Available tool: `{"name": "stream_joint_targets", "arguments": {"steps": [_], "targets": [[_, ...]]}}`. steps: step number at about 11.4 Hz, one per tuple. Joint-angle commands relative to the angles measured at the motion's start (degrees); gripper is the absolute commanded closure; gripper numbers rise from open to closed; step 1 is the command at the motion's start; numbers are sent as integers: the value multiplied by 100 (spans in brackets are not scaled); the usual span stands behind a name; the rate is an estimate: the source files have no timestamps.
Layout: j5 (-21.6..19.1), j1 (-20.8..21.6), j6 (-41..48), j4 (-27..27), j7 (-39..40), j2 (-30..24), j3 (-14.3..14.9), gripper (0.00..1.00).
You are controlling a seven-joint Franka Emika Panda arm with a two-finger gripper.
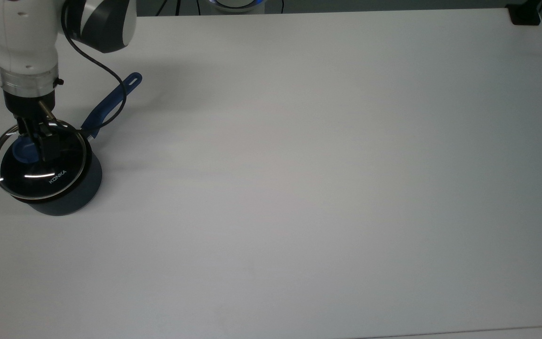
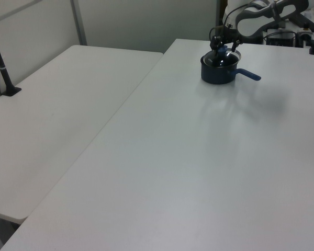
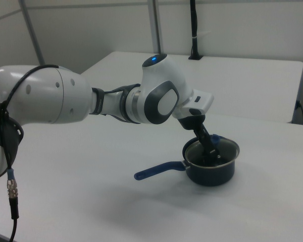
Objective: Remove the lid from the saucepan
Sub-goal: 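Lift the glass lid up off the saucepan rim by its knob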
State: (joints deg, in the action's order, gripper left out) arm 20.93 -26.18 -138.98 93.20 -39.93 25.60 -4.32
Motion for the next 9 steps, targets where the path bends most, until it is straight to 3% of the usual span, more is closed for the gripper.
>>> {"name": "stream_joint_targets", "arguments": {"steps": [1,2,3,7,9], "targets": [[201,-9,-244,14,-190,16,1,59],[193,-44,-244,5,-181,7,10,77],[192,-62,-244,5,-173,-19,1,81],[175,51,9,258,64,-693,-157,82],[122,-18,439,828,545,-1378,-884,82]]}}
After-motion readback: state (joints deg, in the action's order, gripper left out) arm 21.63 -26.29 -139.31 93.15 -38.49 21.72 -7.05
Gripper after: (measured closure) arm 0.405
